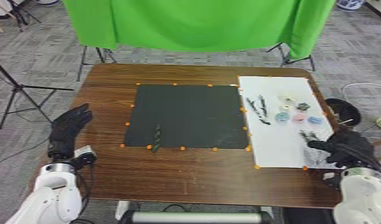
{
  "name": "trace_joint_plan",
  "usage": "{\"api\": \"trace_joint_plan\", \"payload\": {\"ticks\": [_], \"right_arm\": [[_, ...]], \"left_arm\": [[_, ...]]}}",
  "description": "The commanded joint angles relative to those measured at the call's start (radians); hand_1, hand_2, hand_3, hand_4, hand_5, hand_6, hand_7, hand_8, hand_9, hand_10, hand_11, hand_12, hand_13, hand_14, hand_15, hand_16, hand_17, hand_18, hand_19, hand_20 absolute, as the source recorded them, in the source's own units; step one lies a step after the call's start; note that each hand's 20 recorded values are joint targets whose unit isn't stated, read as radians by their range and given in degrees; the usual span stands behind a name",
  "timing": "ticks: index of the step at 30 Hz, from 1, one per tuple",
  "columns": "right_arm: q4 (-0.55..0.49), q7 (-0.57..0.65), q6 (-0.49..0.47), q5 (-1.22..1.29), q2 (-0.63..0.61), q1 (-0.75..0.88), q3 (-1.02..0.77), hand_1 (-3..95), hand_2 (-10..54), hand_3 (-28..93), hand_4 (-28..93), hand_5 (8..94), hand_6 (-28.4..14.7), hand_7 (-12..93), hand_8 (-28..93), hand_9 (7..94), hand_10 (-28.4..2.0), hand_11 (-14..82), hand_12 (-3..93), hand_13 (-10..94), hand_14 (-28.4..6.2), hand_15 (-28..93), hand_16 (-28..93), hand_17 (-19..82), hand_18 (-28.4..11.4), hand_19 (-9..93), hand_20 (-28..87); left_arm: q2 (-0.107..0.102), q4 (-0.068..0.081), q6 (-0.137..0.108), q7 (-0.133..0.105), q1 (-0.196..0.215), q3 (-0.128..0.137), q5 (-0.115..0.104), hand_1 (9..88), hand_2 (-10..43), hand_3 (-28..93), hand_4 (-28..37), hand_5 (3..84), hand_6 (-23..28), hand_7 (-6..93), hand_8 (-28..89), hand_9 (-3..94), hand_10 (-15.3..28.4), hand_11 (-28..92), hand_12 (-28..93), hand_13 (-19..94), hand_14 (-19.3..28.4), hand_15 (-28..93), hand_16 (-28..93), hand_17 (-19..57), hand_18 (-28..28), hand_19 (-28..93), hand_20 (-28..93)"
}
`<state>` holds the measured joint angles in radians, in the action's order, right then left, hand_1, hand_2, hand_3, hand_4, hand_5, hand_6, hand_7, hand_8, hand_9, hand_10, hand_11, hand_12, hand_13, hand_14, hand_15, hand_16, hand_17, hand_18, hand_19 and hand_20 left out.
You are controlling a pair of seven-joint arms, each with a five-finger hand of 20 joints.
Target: Arrange flowers
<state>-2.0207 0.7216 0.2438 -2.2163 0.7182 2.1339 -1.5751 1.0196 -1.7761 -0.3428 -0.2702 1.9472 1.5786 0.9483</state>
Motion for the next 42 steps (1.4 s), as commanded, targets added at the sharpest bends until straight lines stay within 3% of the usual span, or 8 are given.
{"api": "trace_joint_plan", "payload": {"ticks": [1,5,6,9,17,25,29,42], "right_arm": [[0.021,0.016,0.002,-0.005,0.004,-0.016,0.045,33.7,-9.5,64,-10,68.6,-5.3,21,-6,84.5,-14.3,26.9,22.7,92,-4.3,49,33,70,-6.9,90,31],[0.032,0.018,0.053,-0.008,0.001,-0.029,0.059,41.3,-9.5,64,-10,70.2,-4.8,22,-3,86.0,-13.5,28.8,23.2,93,-3.6,49,32,72,-6.0,89,32],[0.033,0.017,0.062,-0.008,0.0,-0.035,0.059,45.5,-9.5,61,-10,71.1,-5.1,21,7,86.9,-13.1,28.9,24.6,94,-3.5,49,32,72,-5.8,88,34],[0.031,0.001,0.128,-0.005,-0.009,-0.046,0.054,55.9,-9.5,57,-6,75.5,-4.4,25,19,90.9,-11.1,24.8,33.8,94,-2.8,52,30,74,-5.3,87,38],[-0.066,-0.022,0.14,0.021,-0.018,-0.098,0.031,57.7,-9.5,60,-3,77.4,-4.8,30,17,92.6,-10.6,26.4,34.8,94,-2.4,56,27,76,-4.9,86,39],[-0.141,-0.064,0.118,0.082,0.02,-0.349,0.271,57.5,-9.5,61,-3,77.8,-5.2,31,16,92.8,-10.5,27.1,34.5,94,-2.3,56,26,76,-4.6,86,40],[-0.104,-0.086,0.096,0.108,0.058,-0.559,0.498,57.7,-9.5,60,-3,77.8,-5.2,31,16,92.8,-10.5,27.1,34.4,94,-2.2,56,26,76,-4.4,86,39],[0.163,-0.133,0.032,0.133,0.271,-0.992,0.975,57.6,-9.5,60,-2,78.0,-5.3,31,16,92.9,-10.5,27.4,34.0,94,-2.2,56,26,77,-4.3,86,39]], "left_arm": [[0.003,0.002,0.014,0.009,0.004,-0.011,0.003,27.3,-2.2,71,-27.3,50.4,2.0,17.3,-8,47.8,13.1,20,10,39,15.3,19,-3,10.7,11.6,13,18],[0.001,0.002,0.013,0.005,0.004,-0.01,0.002,27.3,-2.2,71,-27.0,50.4,2.0,17.3,-8,47.7,13.1,20,10,39,15.2,19,-3,10.7,11.5,13,18],[0.001,0.004,0.013,0.003,0.001,-0.01,0.001,27.5,-2.2,71,-27.0,50.3,2.0,17.3,-8,47.8,13.1,20,10,39,15.2,19,-3,10.7,11.6,13,18],[-0.001,0.003,0.01,-0.002,-0.003,-0.011,-0.002,27.7,-2.1,71,-26.8,50.4,2.0,17.3,-8,47.7,13.1,20,10,39,15.3,19,-3,10.7,11.6,13,18],[-0.002,0.004,0.012,0.0,-0.004,-0.014,-0.002,27.7,-2.2,71,-26.6,50.3,2.0,17.3,-8,47.7,13.1,20,10,39,15.3,19,-3,10.6,11.6,13,18],[-0.005,-0.007,0.012,0.004,0.007,-0.004,-0.002,27.7,-2.4,71,-26.3,50.4,2.0,17.3,-8,47.6,13.1,20,10,39,15.2,19,-3,10.5,11.6,13,18],[-0.009,-0.012,0.009,0.008,0.015,0.003,-0.001,27.8,-2.4,71,-26.2,50.3,2.0,17.3,-8,47.6,13.1,20,10,39,15.3,19,-3,10.5,11.6,13,18],[-0.009,0.012,0.027,0.012,-0.034,-0.036,0.003,27.6,-2.7,71,-26.0,50.3,2.1,17.2,-8,47.5,13.1,20,10,39,15.3,19,-3,10.4,11.6,13,18]]}}
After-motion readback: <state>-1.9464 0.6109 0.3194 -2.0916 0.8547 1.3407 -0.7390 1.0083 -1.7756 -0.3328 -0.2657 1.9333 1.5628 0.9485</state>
